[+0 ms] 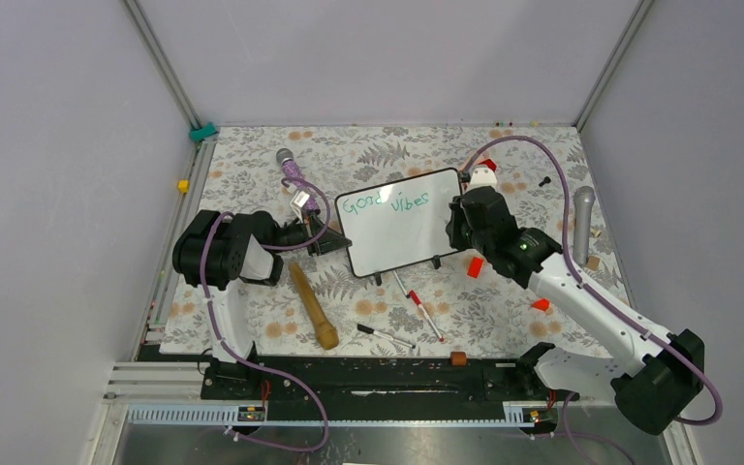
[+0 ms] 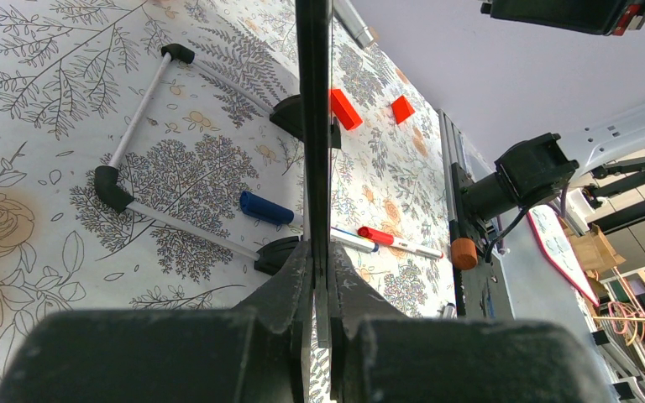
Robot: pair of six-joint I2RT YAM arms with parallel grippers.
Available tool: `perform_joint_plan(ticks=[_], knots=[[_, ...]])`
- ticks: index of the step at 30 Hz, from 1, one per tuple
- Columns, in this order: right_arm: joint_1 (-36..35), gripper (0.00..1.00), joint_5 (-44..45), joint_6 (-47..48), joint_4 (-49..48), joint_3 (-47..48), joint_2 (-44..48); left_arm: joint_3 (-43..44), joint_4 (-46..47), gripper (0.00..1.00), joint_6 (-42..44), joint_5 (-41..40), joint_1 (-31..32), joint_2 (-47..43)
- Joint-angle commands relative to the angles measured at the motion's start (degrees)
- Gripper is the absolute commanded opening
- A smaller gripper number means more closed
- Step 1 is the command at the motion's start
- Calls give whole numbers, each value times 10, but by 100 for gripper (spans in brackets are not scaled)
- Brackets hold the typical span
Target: Write a sentence on the whiteboard
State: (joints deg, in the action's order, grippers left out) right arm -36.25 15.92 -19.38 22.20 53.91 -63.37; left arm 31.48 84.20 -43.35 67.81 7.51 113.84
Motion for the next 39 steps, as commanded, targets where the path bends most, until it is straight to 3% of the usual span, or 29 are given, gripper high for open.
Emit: perform_joint_plan(ticks=[1, 6, 20, 39], knots=[[1, 0, -22, -14, 27, 62, -32, 6, 4, 1, 27, 1, 3, 15], [-11, 0, -58, -22, 28, 97, -77, 6, 4, 1, 27, 2, 2, 14], [-160, 0, 35, -3, 35, 177, -190, 8, 4, 1, 26, 3, 3, 15], [-249, 0, 118, 3, 47, 265, -313, 8, 5, 1, 24, 5, 3, 14]])
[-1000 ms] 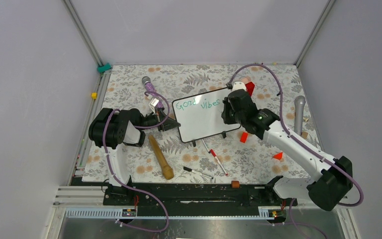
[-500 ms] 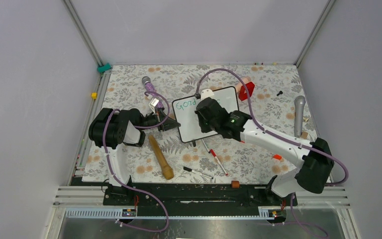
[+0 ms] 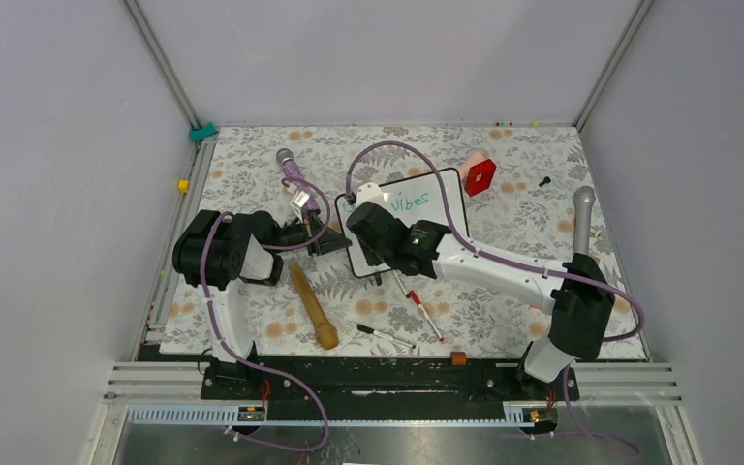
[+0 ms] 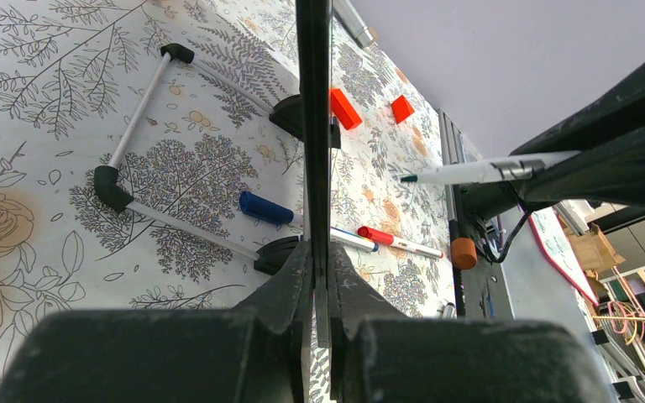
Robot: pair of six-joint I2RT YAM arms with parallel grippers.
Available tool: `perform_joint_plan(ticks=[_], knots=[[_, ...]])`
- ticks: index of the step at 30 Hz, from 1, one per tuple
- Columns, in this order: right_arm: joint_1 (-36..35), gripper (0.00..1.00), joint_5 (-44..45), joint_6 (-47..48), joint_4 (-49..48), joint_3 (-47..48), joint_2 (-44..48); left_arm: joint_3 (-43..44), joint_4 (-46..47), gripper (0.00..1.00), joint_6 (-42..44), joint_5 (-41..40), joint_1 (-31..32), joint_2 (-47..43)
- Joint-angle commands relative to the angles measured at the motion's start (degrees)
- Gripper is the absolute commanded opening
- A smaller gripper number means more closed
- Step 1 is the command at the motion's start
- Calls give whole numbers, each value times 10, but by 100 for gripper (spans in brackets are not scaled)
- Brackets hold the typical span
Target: Write a sentence on the whiteboard
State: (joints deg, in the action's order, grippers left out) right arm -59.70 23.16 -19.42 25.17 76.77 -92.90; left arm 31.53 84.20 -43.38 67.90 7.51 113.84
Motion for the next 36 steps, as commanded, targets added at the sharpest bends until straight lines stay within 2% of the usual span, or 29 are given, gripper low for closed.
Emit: perform_joint_plan(ticks=[1, 21, 36], knots=[[-16, 0, 50, 5, 22, 44, -23, 7, 4, 1, 24, 4, 3, 14], [-19, 0, 77, 19, 40, 79, -73, 8, 4, 1, 23, 5, 3, 15], [-19, 0, 82, 19, 41, 84, -74, 9, 4, 1, 22, 5, 3, 15]])
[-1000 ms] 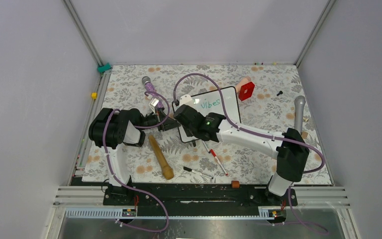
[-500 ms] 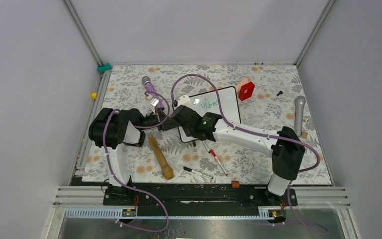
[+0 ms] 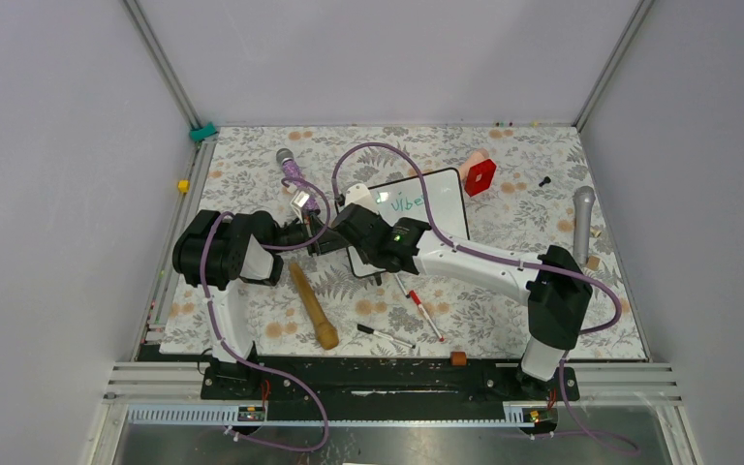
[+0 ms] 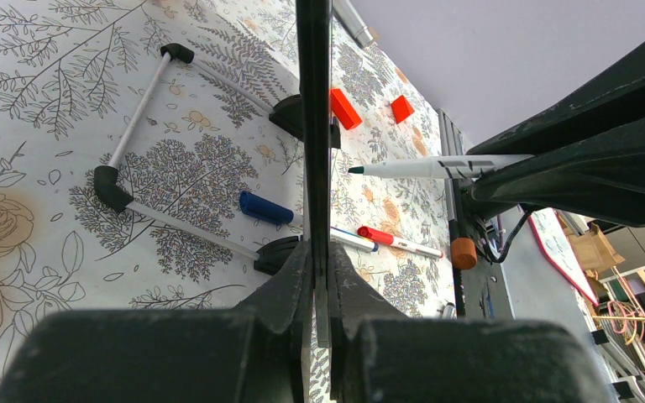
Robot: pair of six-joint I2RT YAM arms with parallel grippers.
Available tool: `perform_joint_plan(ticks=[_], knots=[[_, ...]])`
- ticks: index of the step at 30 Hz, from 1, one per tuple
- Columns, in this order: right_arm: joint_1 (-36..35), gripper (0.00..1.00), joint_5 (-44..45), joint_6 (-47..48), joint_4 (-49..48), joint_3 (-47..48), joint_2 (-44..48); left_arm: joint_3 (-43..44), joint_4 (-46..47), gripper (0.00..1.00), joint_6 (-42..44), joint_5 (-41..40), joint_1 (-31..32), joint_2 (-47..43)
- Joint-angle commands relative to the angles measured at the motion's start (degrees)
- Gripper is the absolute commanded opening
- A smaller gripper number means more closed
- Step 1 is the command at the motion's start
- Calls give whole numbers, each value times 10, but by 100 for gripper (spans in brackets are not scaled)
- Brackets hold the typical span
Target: Write a sentence on the whiteboard
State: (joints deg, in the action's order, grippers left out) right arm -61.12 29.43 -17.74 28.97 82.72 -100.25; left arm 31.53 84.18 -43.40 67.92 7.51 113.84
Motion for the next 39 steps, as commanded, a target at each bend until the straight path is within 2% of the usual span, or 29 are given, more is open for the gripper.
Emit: perform_joint_plan(ticks=[1, 29, 39], knots=[[-5, 0, 19, 3, 3, 26, -1, 9, 5, 1, 23, 5, 3, 15], [-4, 0, 42, 16, 7, 53, -36, 8, 5, 1, 22, 6, 3, 14], [-3, 0, 26, 20, 6, 61, -55, 9, 5, 1, 22, 6, 3, 14]])
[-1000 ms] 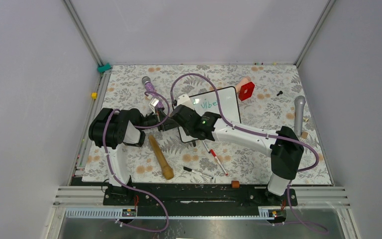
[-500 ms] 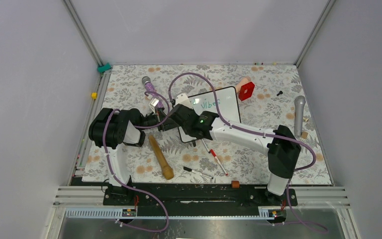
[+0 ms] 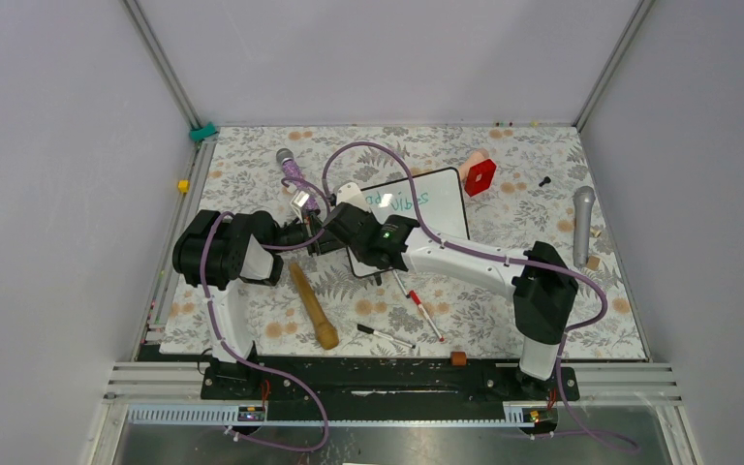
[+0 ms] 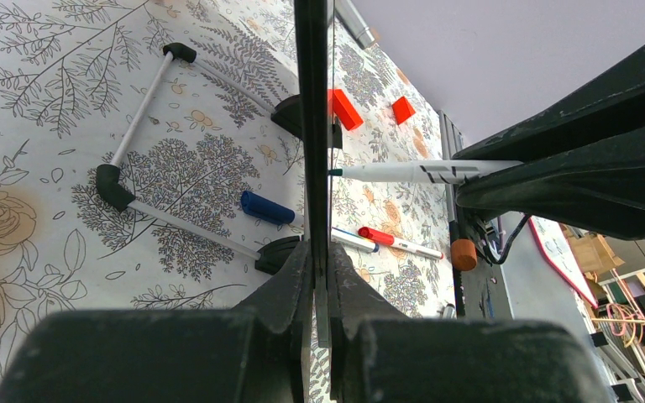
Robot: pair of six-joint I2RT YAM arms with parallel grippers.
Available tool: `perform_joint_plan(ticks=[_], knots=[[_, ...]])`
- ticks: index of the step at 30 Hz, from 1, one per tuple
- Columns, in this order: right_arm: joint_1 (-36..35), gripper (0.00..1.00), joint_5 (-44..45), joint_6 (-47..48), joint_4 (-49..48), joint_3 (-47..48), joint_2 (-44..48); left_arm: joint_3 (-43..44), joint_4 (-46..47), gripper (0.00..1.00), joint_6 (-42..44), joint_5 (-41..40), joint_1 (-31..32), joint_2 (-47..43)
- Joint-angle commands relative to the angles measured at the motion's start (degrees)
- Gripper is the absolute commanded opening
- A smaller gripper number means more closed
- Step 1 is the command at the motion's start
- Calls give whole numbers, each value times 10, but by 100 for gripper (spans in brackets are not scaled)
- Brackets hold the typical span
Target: Write a sentence on the whiteboard
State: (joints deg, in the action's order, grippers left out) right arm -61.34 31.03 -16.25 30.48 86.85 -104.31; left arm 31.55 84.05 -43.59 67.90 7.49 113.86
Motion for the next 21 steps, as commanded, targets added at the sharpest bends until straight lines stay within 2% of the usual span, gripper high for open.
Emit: perform_joint_plan(ticks=[1, 11, 21], knots=[[-2, 0, 6, 5, -9, 20, -14, 9, 6, 1, 24, 6, 3, 14], [-1, 0, -29, 5, -10, 9, -9, 9, 6, 1, 24, 6, 3, 14], [-1, 0, -5, 4, 10, -5, 2, 8, 6, 1, 25, 6, 3, 13]])
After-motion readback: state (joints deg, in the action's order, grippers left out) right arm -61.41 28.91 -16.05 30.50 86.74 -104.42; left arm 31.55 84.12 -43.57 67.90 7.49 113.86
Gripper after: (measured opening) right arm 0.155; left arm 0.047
